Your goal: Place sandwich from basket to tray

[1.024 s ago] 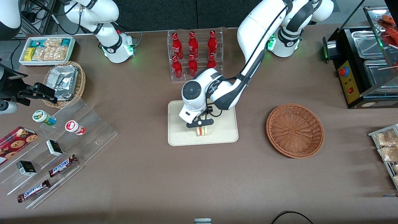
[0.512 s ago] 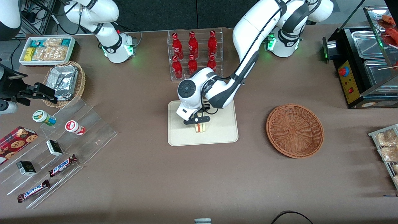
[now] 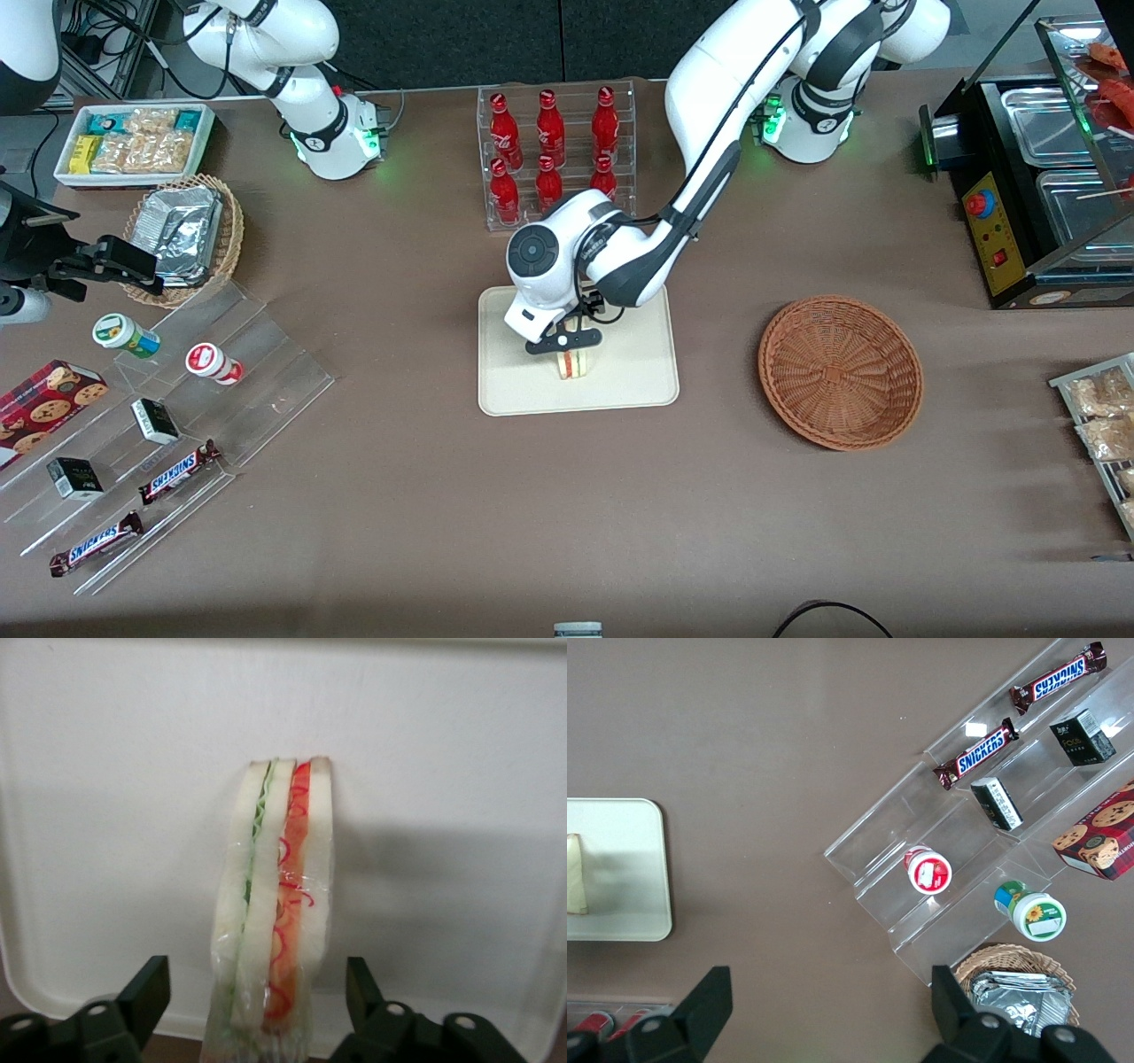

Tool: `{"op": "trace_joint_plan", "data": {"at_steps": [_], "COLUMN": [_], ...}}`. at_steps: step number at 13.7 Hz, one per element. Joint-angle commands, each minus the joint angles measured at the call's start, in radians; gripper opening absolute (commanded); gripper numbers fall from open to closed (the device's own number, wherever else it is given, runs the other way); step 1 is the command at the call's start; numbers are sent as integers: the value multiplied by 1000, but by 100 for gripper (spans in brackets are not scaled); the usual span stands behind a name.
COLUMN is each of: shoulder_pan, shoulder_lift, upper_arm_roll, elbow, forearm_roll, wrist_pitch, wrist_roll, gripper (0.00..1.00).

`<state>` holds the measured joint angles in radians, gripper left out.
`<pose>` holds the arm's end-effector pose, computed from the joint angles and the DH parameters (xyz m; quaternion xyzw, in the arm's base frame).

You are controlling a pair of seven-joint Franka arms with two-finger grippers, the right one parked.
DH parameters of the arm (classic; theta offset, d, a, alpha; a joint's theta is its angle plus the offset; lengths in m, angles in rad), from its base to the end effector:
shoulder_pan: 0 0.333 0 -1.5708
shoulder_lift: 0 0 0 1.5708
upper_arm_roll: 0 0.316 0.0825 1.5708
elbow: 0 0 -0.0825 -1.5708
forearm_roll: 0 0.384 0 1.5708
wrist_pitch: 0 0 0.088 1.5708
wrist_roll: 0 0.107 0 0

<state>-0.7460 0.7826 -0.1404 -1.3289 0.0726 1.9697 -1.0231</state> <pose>0.4789 -0.5449 0.2572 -0.9952 -0.0686 0.0537 0.0442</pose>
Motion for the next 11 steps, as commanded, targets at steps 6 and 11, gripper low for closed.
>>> {"op": "trace_joint_plan", "data": {"at_steps": [6,11], "shoulder_pan": [152,327], "shoulder_lift": [-331,-485], "upper_arm_roll": [10,10], "elbow": [-15,-16], "forearm_roll": [-39,-71], "wrist_pitch": [-268,-541], "wrist_roll": [-6,191], "gripper": [100,100]}}
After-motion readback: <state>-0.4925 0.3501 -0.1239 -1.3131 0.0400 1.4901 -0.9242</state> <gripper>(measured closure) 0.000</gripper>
